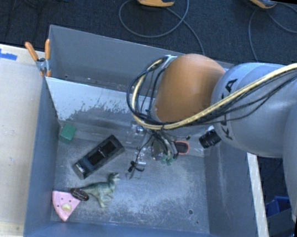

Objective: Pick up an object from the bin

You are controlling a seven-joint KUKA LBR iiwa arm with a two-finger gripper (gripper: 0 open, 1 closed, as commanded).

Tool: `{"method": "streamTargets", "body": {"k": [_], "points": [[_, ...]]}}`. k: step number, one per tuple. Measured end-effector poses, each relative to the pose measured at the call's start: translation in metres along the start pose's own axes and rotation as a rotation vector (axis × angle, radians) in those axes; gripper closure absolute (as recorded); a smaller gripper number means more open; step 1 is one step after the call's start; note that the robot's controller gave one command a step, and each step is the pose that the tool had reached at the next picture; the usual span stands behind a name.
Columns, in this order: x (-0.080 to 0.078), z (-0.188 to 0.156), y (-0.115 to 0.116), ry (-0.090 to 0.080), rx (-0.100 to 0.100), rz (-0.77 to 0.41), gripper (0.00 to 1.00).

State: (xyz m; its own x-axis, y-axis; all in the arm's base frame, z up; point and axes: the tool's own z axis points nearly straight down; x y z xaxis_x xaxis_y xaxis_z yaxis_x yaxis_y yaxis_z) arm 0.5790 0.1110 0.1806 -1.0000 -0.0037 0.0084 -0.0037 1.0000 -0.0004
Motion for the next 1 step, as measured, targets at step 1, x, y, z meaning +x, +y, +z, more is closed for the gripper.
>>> {"method": "streamTargets", "body": {"k": [1], "points": [[-0.0012,-0.0048,-0.0005,-0.007,-0.001,0.002,0.00]]}}
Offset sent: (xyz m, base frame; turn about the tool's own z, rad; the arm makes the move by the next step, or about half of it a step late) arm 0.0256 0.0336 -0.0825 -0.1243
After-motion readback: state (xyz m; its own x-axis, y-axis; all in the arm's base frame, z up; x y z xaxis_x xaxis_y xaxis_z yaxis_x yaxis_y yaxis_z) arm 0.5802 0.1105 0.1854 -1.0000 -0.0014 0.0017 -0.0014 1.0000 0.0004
